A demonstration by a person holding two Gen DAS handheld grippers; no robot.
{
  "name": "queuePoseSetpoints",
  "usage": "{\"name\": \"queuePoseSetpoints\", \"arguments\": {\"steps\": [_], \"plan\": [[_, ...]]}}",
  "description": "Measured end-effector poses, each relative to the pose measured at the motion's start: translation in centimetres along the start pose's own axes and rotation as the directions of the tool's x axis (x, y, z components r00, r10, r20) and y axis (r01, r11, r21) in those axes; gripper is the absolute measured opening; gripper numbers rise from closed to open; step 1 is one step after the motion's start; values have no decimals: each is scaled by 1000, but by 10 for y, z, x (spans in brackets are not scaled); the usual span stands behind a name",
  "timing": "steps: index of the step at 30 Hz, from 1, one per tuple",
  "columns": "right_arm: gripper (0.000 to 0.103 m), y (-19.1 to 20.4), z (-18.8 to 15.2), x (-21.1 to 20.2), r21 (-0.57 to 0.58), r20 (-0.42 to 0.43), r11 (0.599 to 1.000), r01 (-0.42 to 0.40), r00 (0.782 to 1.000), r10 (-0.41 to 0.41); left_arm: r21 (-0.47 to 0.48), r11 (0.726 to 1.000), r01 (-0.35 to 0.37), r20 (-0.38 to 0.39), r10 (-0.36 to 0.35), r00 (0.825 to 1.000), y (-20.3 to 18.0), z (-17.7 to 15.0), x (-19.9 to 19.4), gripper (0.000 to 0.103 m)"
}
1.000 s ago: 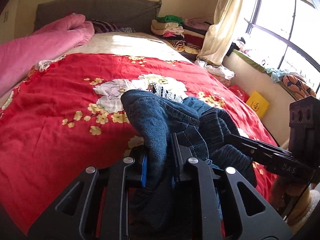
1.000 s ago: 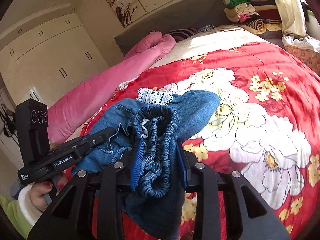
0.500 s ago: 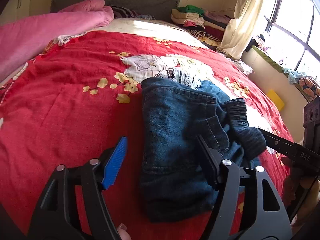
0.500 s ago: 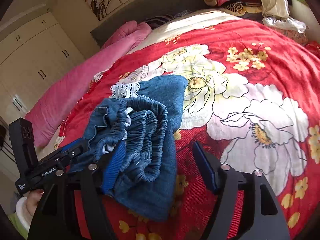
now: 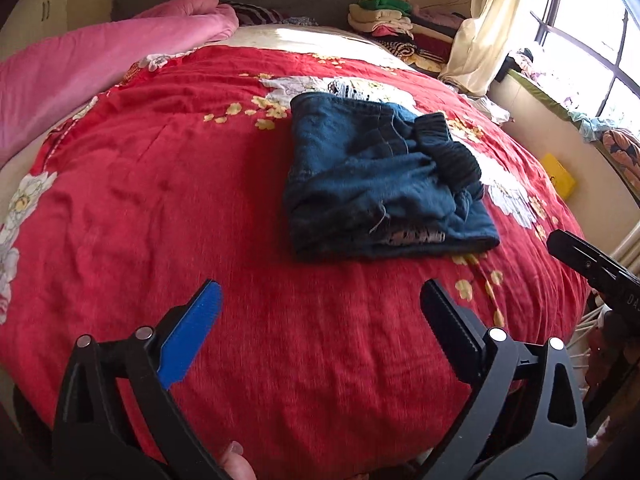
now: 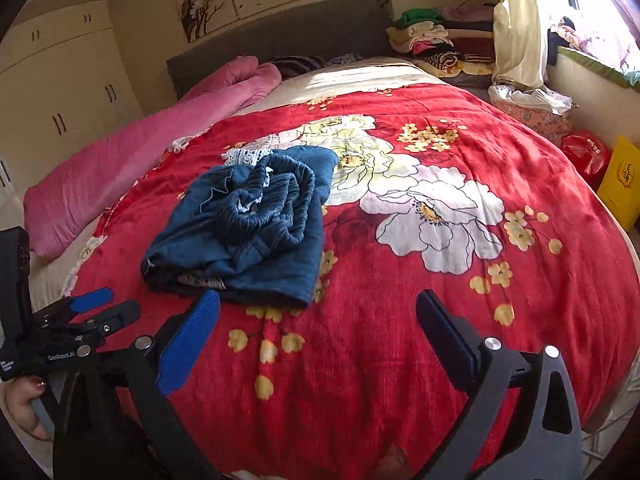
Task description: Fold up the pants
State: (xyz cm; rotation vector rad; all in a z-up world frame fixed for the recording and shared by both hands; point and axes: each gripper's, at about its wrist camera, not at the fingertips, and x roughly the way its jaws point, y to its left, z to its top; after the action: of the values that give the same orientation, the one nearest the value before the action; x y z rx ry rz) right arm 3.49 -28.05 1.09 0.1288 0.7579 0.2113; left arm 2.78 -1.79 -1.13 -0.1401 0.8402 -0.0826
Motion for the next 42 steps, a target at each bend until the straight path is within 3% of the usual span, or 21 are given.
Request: {"name": "queuePoseSetpoints", "arguments": {"steps": [15,42], "plan": [[98,11,-21,1,-50,-30,997,60,998,-61,12,1000,-27,-25,28,999,-8,-15,1,93],[98,8,-18,-8,-29,-19,998,48,999,-48,13,999,-41,-11,41,999,-13,-17,-7,93]]}}
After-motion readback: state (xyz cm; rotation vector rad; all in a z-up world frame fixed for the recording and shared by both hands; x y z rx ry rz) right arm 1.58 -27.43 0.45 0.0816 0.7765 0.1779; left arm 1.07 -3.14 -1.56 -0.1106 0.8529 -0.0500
